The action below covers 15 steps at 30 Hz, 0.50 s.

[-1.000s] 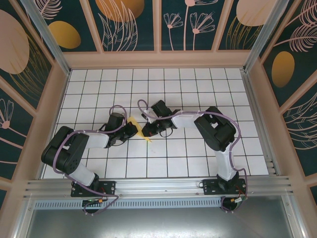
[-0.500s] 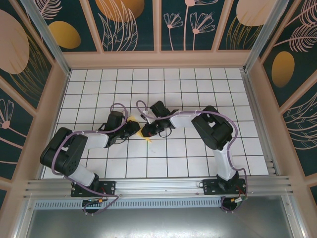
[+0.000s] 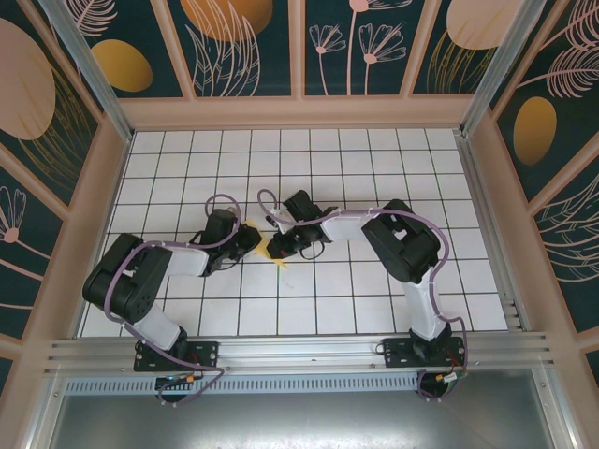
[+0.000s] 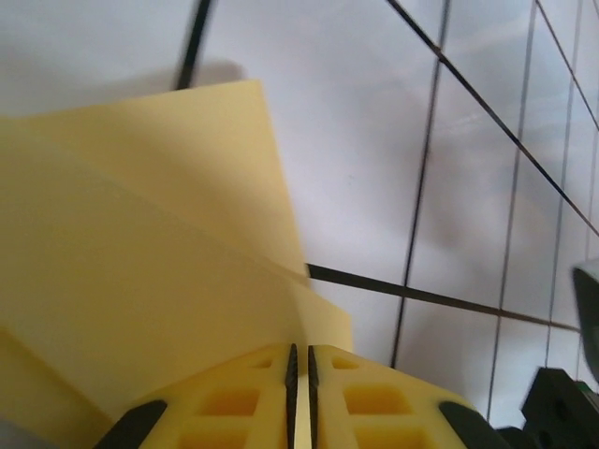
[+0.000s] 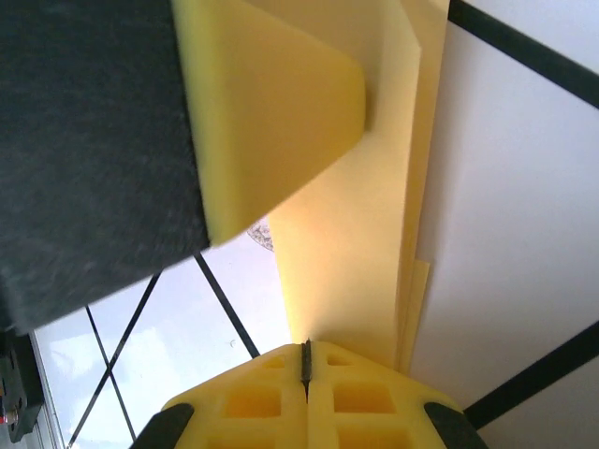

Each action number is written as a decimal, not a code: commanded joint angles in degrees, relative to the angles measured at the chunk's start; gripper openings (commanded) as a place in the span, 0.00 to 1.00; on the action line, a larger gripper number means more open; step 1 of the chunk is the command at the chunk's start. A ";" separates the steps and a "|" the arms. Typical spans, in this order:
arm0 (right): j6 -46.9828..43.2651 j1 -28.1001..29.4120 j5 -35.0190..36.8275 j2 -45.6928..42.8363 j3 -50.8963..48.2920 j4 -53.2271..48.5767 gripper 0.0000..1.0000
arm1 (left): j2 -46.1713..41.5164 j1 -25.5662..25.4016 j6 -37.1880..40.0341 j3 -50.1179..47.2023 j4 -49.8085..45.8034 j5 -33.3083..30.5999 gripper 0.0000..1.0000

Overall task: Fold a paper plane with a square sheet of paper (pick it up from the middle)
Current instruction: Fold the wing for the fifth time at the center of the table.

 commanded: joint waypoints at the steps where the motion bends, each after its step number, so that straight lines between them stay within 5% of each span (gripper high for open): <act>1: 0.27 0.25 2.83 2.32 -3.11 -3.06 0.01 | -0.17 -0.27 -2.36 -2.09 -1.04 -5.96 0.13; 15: 0.01 -0.17 5.64 4.04 -9.78 -4.49 0.00 | -2.92 5.67 -1.82 -5.61 -1.39 -8.46 0.11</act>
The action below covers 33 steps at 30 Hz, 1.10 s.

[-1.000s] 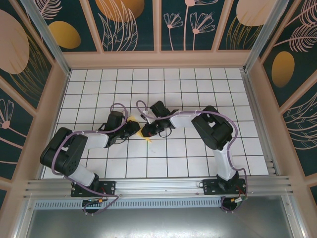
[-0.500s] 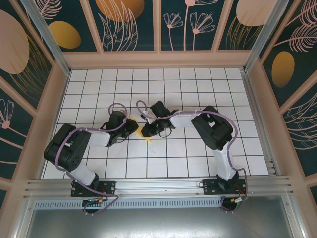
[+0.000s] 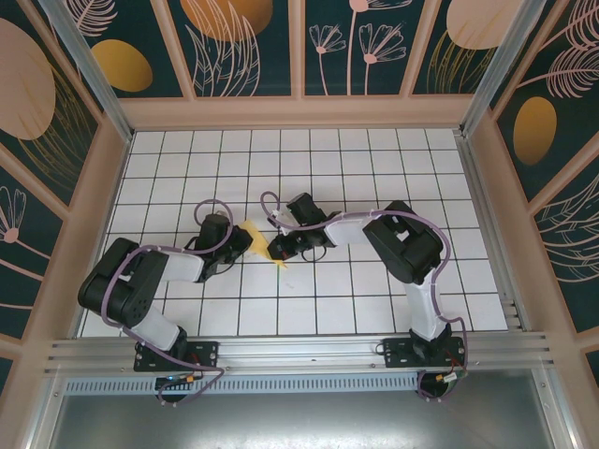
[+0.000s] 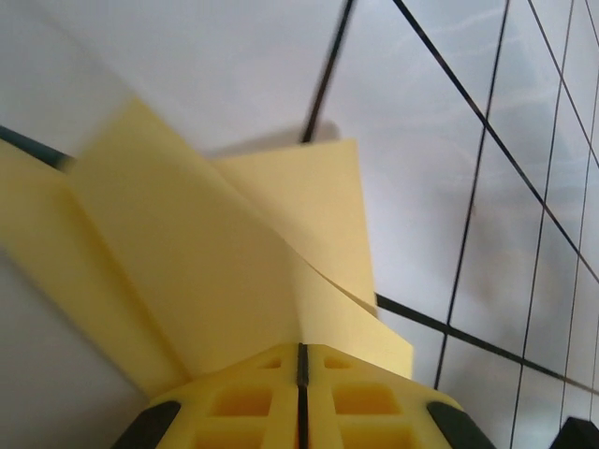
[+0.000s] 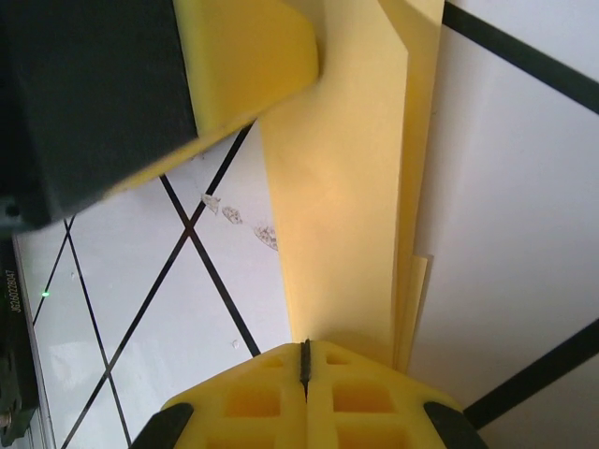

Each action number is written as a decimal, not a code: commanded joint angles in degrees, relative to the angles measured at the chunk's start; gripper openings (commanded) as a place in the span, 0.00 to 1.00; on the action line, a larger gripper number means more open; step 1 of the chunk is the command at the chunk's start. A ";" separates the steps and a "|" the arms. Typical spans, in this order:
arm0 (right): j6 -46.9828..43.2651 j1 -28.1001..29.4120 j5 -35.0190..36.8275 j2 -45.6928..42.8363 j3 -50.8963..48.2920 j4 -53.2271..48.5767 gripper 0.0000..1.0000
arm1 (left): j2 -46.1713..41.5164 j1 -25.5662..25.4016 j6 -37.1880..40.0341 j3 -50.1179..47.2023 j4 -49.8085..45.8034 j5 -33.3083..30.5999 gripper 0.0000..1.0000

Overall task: Fold a paper plane with a square sheet of paper (pick it up from the middle)
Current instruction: Fold the wing for the fifth time at the center of the table.

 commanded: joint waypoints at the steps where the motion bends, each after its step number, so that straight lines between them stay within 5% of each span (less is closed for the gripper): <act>1: -0.15 0.01 6.03 4.94 -5.35 -11.29 0.00 | -0.90 3.85 1.82 -1.53 -4.62 -4.35 0.11; 22: 0.46 -0.12 5.25 4.44 -6.23 -9.97 0.00 | -1.26 14.27 10.12 2.38 -7.47 -1.62 0.12; 33: 0.61 -0.12 5.15 4.50 -6.19 -10.22 0.00 | -15.60 13.89 10.71 -1.89 -3.73 7.72 0.09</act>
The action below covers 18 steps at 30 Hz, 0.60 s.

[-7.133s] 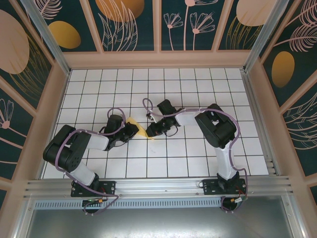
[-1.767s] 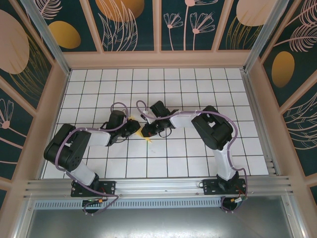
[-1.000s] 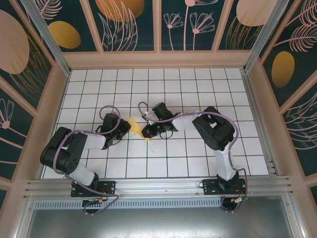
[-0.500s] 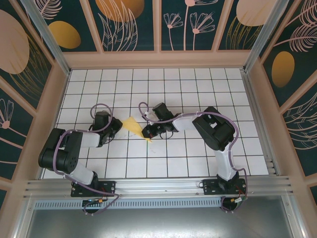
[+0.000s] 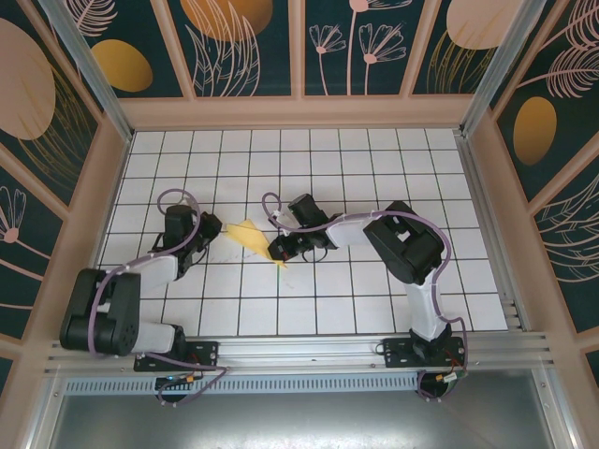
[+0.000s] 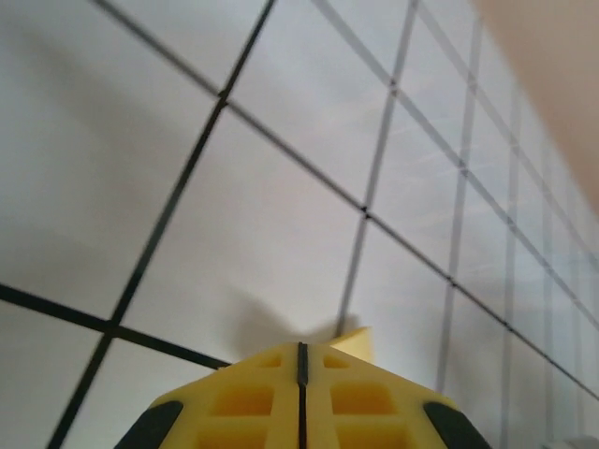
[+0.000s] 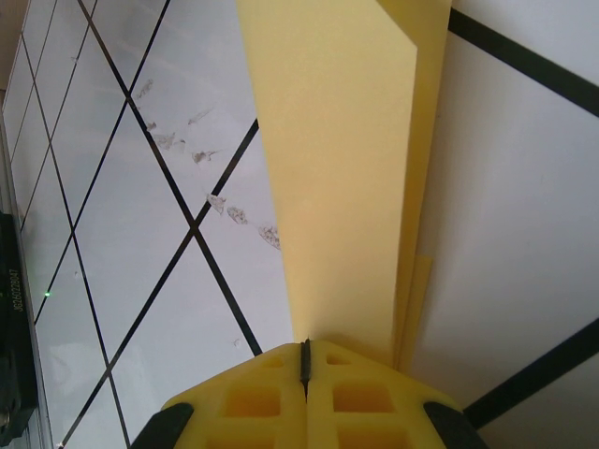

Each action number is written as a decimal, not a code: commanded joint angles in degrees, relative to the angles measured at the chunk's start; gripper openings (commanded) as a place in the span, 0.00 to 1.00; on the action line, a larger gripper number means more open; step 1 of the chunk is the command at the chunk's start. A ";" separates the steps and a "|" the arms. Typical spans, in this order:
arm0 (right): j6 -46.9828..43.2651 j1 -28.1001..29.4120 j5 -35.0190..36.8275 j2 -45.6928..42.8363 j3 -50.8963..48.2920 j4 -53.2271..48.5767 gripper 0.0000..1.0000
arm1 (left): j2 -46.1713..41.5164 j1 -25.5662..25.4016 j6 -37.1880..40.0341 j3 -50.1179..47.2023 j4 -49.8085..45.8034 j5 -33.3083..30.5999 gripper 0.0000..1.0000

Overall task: Fold a paper plane with a square sheet of paper (pick it up from the middle)
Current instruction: Fold the wing for the fifth time at the center of the table.

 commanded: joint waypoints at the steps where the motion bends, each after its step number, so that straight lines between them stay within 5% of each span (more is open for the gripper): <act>1: 0.51 0.05 5.64 4.83 -4.69 -12.99 0.00 | -2.77 -0.52 0.71 -1.92 2.25 5.42 0.09; 12: 1.10 0.31 5.84 5.10 -5.15 -12.88 0.00 | 10.87 -12.23 0.58 3.70 6.81 9.56 0.07; 18: 1.18 0.48 6.25 5.11 -5.23 -13.33 0.00 | 15.90 -12.57 -0.92 5.08 4.86 3.69 0.07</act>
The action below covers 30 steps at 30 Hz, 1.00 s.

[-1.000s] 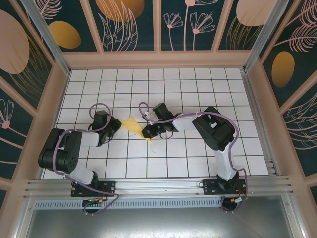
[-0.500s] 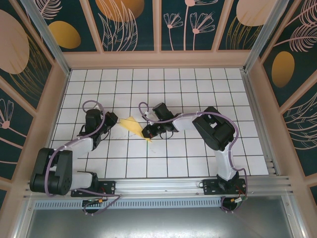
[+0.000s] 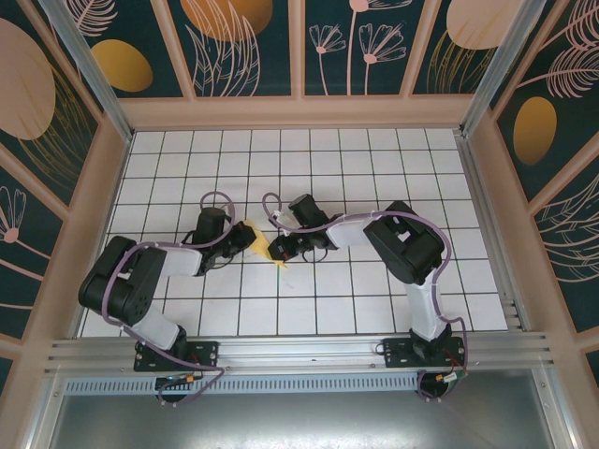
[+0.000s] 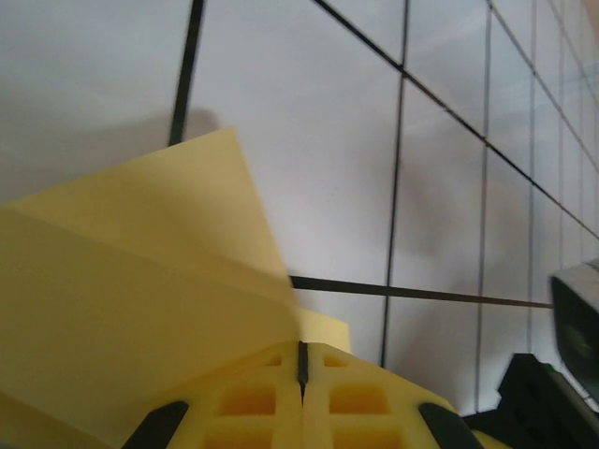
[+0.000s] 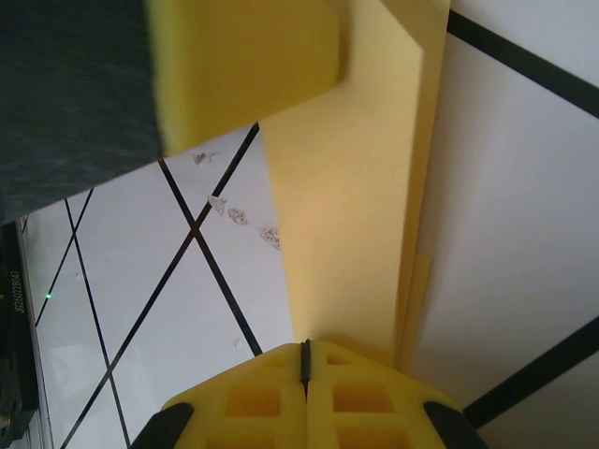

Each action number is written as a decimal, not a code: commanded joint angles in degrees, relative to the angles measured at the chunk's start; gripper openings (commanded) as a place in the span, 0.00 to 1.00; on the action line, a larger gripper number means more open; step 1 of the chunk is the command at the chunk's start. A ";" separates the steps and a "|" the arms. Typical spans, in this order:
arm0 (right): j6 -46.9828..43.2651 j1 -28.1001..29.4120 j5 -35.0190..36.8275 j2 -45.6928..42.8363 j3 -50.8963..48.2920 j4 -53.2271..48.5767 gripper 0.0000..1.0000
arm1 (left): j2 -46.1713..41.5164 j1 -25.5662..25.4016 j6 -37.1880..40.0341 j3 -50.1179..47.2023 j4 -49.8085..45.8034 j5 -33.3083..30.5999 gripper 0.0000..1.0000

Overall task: Fold a paper plane with a square sheet of paper (pick it up from the middle)
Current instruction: Fold the wing for the fifth time at the center of the table.

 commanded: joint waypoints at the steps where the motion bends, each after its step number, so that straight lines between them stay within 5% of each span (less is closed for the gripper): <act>1: 0.71 0.47 6.29 5.16 -4.88 -14.24 0.00 | 1.59 0.04 -0.98 1.57 0.23 -4.60 0.07; 17: 0.95 0.38 6.88 5.48 -4.55 -15.44 0.00 | 4.59 12.46 1.35 -1.39 -1.69 -10.19 0.07; 30: 1.98 0.47 3.83 2.25 -1.85 -13.44 0.03 | -4.26 14.79 2.09 -0.01 -7.83 -10.50 0.14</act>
